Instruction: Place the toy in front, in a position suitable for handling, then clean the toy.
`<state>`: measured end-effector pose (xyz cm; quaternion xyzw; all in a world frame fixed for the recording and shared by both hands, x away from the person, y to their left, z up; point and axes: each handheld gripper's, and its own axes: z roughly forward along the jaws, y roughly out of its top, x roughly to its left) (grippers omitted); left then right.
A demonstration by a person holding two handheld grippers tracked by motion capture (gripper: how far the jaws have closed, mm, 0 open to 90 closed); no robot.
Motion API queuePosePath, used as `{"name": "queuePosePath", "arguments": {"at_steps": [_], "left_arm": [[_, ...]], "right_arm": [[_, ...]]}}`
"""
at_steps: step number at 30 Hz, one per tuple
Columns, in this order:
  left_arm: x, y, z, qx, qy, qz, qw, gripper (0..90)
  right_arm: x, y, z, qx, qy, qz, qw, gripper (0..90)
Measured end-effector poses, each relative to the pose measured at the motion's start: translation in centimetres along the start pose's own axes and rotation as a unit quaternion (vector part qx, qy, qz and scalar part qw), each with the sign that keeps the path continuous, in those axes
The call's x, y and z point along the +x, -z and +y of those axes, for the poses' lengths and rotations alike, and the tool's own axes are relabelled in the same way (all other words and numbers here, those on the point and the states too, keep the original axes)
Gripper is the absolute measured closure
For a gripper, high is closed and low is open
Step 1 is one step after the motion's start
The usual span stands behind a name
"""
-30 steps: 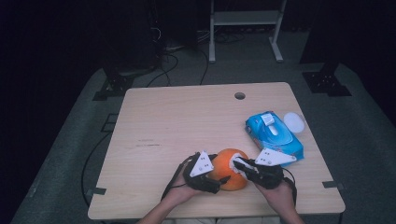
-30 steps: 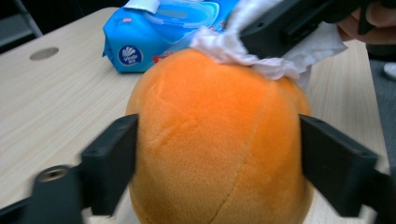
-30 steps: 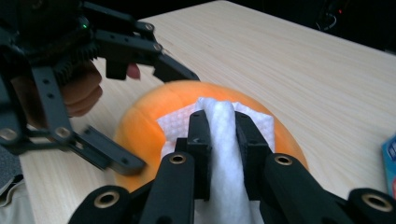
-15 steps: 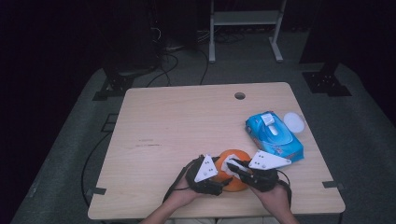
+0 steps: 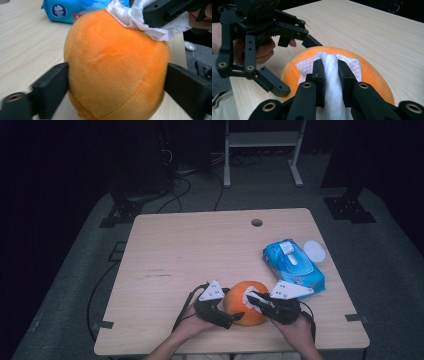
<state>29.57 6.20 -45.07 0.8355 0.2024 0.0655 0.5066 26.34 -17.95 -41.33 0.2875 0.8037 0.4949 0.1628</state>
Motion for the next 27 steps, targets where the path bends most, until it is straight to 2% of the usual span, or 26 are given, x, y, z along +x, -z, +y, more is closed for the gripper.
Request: {"name": "queuePosePath", "arguments": {"at_steps": [3, 6, 9, 11, 13, 15, 16, 18, 21, 25, 27], "left_arm": [[-0.2, 0.2, 0.2, -0.004, -0.006, 0.007, 0.9999, 21.4], [-0.7, 0.1, 0.3, -0.01, -0.015, 0.023, 0.9996, 26.8], [-1.0, 0.4, 0.5, -0.015, -0.038, 0.039, 0.9984, 31.7], [-1.1, 0.5, 0.7, -0.025, -0.043, 0.045, 0.9978, 34.2], [-1.2, 0.5, 0.9, -0.037, -0.052, 0.061, 0.9961, 35.5], [-1.3, 0.5, 1.2, -0.039, -0.068, 0.081, 0.9937, 36.2], [-1.3, 0.5, 1.3, -0.036, -0.075, 0.083, 0.9931, 36.3], [-1.4, 0.4, 1.1, -0.036, -0.076, 0.083, 0.993, 36.4], [-1.9, 0.4, 0.9, -0.031, -0.091, 0.085, 0.9917, 36.1], [-1.7, 0.4, 0.7, -0.029, -0.088, 0.074, 0.993, 30.2], [-1.2, 0.4, 0.7, -0.034, -0.073, 0.059, 0.995, 24.4]], "right_arm": [[0.0, -0.1, 0.1, 0.003, 0.003, -0.002, 1.0, 78.2], [-0.1, 0.1, 0.4, -0.001, 0.002, -0.009, 1.0, 78.1], [0.5, 0.3, 0.9, -0.008, 0.021, -0.013, 0.9997, 78.0], [0.7, 0.8, 1.5, -0.025, 0.026, -0.014, 0.9993, 78.0], [0.5, 1.0, 1.7, -0.037, 0.02, -0.012, 0.9991, 77.8], [0.5, 1.0, 1.7, -0.043, 0.021, -0.009, 0.9988, 77.8], [0.6, 0.9, 1.6, -0.043, 0.023, -0.007, 0.9988, 77.8], [0.8, 0.6, 1.4, -0.037, 0.026, -0.01, 0.9989, 77.8], [0.5, 0.4, 1.2, -0.036, 0.027, -0.014, 0.9989, 77.9], [-0.8, 0.2, 0.5, -0.024, 0.017, -0.02, 0.9994, 78.0], [-1.3, 0.2, 0.0, -0.019, 0.007, -0.018, 0.9996, 78.0]]}}
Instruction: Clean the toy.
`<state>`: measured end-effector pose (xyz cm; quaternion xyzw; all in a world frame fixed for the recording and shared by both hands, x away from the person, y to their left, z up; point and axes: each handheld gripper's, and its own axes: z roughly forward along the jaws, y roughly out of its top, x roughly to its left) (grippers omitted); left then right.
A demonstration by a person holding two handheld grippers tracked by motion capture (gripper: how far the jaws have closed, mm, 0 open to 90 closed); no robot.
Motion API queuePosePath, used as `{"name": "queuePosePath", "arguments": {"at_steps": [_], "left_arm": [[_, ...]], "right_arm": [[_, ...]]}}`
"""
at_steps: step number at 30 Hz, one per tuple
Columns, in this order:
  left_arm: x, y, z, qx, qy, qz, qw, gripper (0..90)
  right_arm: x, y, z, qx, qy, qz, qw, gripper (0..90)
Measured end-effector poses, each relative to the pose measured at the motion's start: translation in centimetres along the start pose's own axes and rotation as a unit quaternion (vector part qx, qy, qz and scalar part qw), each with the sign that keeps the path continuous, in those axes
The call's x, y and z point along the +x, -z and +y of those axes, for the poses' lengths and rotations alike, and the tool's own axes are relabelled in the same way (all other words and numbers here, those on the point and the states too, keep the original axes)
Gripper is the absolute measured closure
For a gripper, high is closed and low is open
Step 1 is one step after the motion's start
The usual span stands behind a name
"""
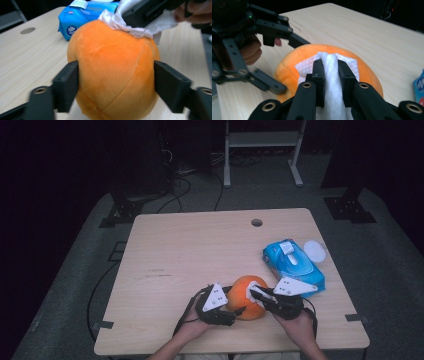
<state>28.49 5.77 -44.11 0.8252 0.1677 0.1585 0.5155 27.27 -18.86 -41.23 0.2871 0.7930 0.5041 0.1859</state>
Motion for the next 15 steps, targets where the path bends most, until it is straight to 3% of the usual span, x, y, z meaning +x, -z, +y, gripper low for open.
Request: {"name": "queuePosePath", "arguments": {"at_steps": [1, 3, 5, 6, 7, 8, 10, 12, 15], "left_arm": [[0.2, 0.1, 0.0, 0.001, 0.009, 0.0, 1.0, 19.3], [1.1, 0.0, -0.2, 0.01, 0.056, 0.0, 0.9984, 9.4], [1.8, -0.2, -0.6, 0.018, 0.095, -0.019, 0.9951, 6.3], [1.9, -0.3, -0.7, 0.021, 0.104, -0.037, 0.9937, 8.2], [1.9, -0.4, -0.8, 0.019, 0.101, -0.052, 0.9933, 16.9], [1.6, -0.4, -0.7, 0.016, 0.086, -0.043, 0.9952, 24.9], [1.0, -0.2, -0.4, 0.011, 0.056, -0.026, 0.998, 31.2], [0.3, -0.1, 0.0, 0.006, 0.018, -0.008, 0.9998, 35.4], [-1.2, -0.1, 0.6, 0.006, -0.042, 0.008, 0.9991, 37.6]], "right_arm": [[-0.2, 0.1, -0.2, 0.004, -0.009, 0.0, 1.0, 78.1], [-0.3, 0.3, -0.4, 0.006, -0.009, -0.005, 0.9999, 78.2], [-0.2, 0.5, -0.5, 0.008, -0.009, -0.002, 0.9999, 78.3], [0.0, 0.5, -0.6, 0.008, -0.007, -0.002, 0.9999, 78.3], [0.2, 0.5, -0.5, 0.01, -0.006, -0.001, 0.9999, 78.3], [0.3, 0.4, -0.5, 0.01, -0.001, -0.001, 0.9999, 78.3], [0.7, 0.5, -0.1, 0.006, -0.002, -0.004, 1.0, 78.3], [1.3, 0.7, 0.5, -0.003, 0.012, -0.006, 0.9999, 78.2], [2.1, 0.8, 1.2, -0.016, 0.031, 0.003, 0.9994, 78.3]]}}
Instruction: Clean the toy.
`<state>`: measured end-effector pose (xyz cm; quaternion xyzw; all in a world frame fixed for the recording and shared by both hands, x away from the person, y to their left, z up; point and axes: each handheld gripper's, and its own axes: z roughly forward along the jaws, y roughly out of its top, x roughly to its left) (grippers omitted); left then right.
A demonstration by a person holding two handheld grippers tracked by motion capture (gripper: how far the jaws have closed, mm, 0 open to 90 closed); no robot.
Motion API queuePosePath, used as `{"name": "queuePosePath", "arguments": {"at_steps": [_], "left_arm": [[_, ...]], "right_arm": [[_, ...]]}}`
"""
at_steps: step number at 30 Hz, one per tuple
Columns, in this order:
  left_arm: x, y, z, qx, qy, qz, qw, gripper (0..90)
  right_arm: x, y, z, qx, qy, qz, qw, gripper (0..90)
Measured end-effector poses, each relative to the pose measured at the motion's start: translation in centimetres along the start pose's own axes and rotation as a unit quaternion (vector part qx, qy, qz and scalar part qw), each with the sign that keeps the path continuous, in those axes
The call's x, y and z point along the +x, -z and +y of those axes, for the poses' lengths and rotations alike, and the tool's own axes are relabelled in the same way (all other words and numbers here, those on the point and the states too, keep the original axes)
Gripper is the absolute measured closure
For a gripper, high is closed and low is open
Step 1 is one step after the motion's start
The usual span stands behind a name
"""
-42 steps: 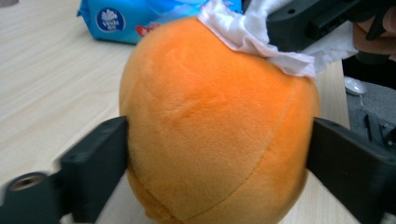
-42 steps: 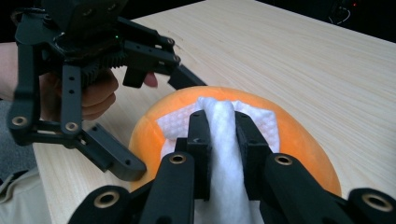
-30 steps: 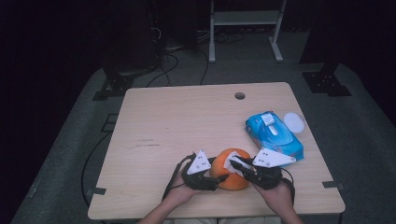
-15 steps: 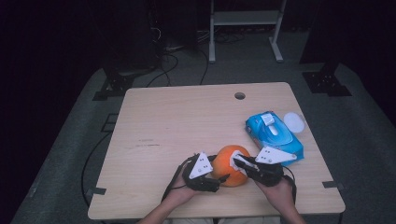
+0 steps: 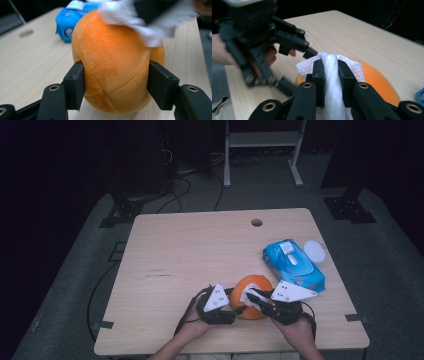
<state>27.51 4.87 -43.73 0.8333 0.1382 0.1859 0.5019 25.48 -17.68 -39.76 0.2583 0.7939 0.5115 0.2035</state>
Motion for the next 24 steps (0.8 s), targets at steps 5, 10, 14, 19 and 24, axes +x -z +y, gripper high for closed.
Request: {"name": "queuePosePath", "arguments": {"at_steps": [5, 10, 14, 19, 24], "left_arm": [[-0.4, 0.0, 0.2, -0.008, 0.0, -0.016, 0.9998, 32.3], [0.6, -0.7, 0.0, -0.001, 0.09, -0.061, 0.9941, 11.5], [0.2, -0.4, 0.0, 0.001, 0.044, -0.033, 0.9985, 27.9], [0.1, -0.1, 0.2, -0.01, 0.029, -0.019, 0.9993, 33.6], [-0.5, -0.4, 0.6, -0.018, 0.012, -0.014, 0.9997, 35.3]], "right_arm": [[-1.8, 0.8, -0.6, -0.001, -0.033, -0.011, 0.9994, 78.3], [-0.7, 0.9, -1.1, 0.004, -0.033, 0.012, 0.9994, 78.3], [1.6, -0.7, -0.3, 0.017, 0.006, 0.025, 0.9995, 78.2], [-0.3, 0.1, -0.3, 0.006, -0.001, -0.018, 0.9998, 78.6], [-1.1, 1.3, -0.7, 0.007, -0.018, -0.029, 0.9994, 78.6]]}}
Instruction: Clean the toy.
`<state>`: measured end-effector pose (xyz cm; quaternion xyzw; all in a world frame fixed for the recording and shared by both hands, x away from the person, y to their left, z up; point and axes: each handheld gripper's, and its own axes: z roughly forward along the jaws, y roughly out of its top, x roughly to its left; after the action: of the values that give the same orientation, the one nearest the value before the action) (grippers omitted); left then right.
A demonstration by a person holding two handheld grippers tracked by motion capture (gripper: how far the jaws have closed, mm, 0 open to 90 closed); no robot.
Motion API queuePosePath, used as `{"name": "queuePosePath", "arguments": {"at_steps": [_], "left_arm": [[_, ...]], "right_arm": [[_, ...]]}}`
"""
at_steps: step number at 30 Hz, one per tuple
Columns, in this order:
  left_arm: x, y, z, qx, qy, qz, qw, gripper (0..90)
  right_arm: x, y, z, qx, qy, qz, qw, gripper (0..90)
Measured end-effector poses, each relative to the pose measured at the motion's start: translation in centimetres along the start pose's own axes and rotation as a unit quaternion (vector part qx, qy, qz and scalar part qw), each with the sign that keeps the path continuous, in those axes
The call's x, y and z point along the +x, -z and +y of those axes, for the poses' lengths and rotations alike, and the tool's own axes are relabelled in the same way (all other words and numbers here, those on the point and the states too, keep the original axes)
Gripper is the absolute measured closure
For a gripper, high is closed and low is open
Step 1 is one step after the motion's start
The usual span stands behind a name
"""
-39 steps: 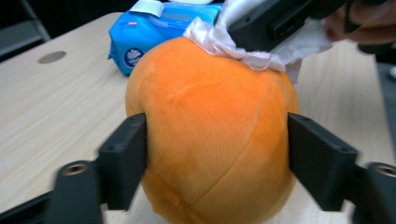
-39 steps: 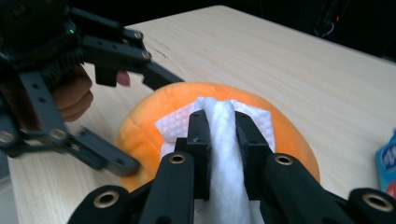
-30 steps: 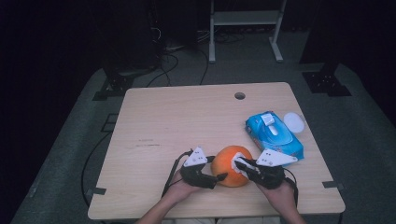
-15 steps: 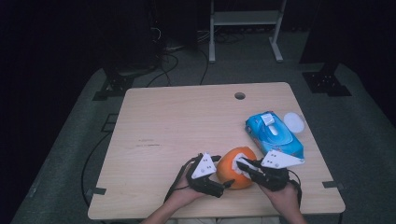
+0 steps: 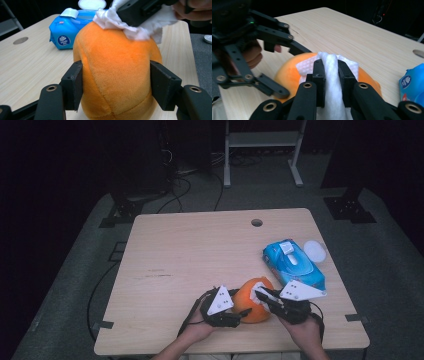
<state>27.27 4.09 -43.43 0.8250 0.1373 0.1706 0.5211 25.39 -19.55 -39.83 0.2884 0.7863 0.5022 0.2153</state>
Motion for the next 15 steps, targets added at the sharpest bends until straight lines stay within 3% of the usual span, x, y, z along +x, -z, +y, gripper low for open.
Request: {"name": "queuePosePath", "arguments": {"at_steps": [4, 6, 7, 12, 14, 15], "left_arm": [[-0.3, 0.0, 0.0, 0.002, -0.011, 0.004, 0.9999, 35.5], [-0.3, 0.1, -0.2, 0.003, -0.013, 0.006, 0.9999, 35.9], [-0.2, 0.1, -0.2, 0.003, -0.012, 0.006, 0.9999, 36.1], [0.2, -0.1, -0.5, -0.003, -0.013, -0.003, 0.9999, 35.4], [0.5, -0.1, -0.5, -0.007, -0.005, -0.01, 0.9999, 30.6], [0.6, -0.2, -0.4, -0.013, 0.012, -0.022, 0.9996, 25.8]], "right_arm": [[2.8, -0.8, 0.7, 0.005, 0.043, 0.03, 0.9986, 78.5], [3.6, -1.4, 0.9, 0.015, 0.073, 0.029, 0.9968, 78.6], [3.4, -1.5, 1.0, 0.014, 0.072, 0.027, 0.9969, 78.6], [-0.1, -0.3, 0.2, 0.001, 0.022, -0.013, 0.9997, 78.6], [-1.7, 0.0, -0.7, 0.003, -0.016, -0.004, 0.9999, 78.5], [-2.0, 0.0, -0.9, 0.001, -0.026, 0.0, 0.9997, 78.6]]}}
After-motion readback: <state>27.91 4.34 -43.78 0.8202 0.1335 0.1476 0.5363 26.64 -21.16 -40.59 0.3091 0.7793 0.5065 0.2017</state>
